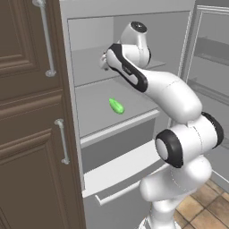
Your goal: Retrieve the bottle and the shaker from the cabinet and place them next to the mixing bowl on the counter. Then add garlic from the fridge to the mixing bowl.
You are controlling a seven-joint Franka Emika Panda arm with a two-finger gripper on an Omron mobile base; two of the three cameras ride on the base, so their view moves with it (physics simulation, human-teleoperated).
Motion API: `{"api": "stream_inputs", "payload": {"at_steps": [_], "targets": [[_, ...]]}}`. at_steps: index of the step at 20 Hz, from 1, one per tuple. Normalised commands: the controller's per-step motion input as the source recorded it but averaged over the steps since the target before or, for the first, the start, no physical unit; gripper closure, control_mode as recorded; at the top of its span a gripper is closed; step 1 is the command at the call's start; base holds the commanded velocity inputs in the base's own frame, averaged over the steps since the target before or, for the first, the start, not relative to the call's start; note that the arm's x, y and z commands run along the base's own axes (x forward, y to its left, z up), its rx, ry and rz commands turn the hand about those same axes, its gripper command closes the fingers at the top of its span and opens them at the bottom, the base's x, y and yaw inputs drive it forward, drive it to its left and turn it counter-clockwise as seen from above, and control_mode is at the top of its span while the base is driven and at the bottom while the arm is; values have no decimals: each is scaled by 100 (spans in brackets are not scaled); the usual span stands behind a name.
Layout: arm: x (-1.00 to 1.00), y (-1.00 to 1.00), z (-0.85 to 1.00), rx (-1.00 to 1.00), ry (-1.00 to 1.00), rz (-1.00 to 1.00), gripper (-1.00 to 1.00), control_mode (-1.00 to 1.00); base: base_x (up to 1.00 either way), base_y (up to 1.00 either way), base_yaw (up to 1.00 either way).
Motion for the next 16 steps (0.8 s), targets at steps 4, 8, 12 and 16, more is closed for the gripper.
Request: {"api": "stream_inputs", "payload": {"at_steps": [4,8,12,16], "targets": [[23,0,8,0,0,0,-100,-100,0,0,0],[30,0,6,0,0,0,-100,-100,0,0,0],[33,0,-2,0,0,0,-100,-100,0,0,0],[30,0,-7,0,0,0,-100,-100,0,0,0]]}}
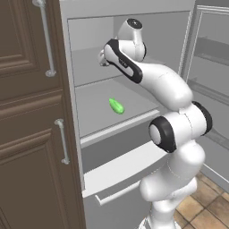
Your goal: Retrieve the bottle and the shaker from the cabinet and place them next to the mixing bowl on the counter. Then add garlic from the fridge to the mixing bowl.
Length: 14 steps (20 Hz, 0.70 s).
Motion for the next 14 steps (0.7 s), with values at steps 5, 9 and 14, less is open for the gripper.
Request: {"api": "stream_inputs", "payload": {"at_steps": [5,9,14], "targets": [[23,0,-2,0,0,0,-100,-100,0,0,0],[16,0,-11,0,1,0,-100,-100,0,0,0],[9,0,-14,0,4,0,-100,-100,0,0,0]]}}
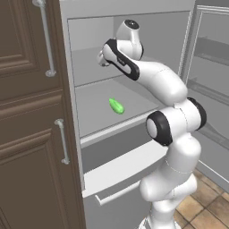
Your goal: Retrieve the bottle and the shaker from the cabinet and place them next to the mixing bowl on the counter. Then add garlic from the fridge to the mixing bowl.
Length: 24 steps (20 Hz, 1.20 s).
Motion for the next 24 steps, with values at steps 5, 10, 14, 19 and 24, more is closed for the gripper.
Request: {"api": "stream_inputs", "payload": {"at_steps": [5,10,14,19,24], "targets": [[7,0,-8,0,3,0,-100,-100,0,0,0],[9,0,0,0,0,0,-100,-100,0,0,0],[7,0,1,0,0,0,-100,-100,0,0,0],[2,4,0,0,0,0,-100,-100,0,0,0],[3,9,0,0,0,0,-100,-100,0,0,0]]}}
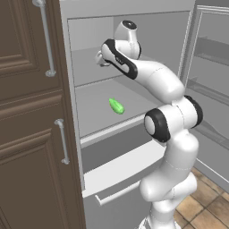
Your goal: Retrieve the bottle and the shaker from the cabinet and place them next to the mixing bowl on the counter. Then add garlic from the fridge to the mixing bowl.
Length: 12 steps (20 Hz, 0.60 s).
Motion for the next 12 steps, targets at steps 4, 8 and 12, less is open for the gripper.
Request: {"api": "stream_inputs", "payload": {"at_steps": [4,8,12], "targets": [[7,8,0,0,0,0,-100,-100,0,0,0],[22,2,0,0,0,1,-100,-100,0,0,0],[25,0,0,0,0,0,-100,-100,0,0,0]]}}
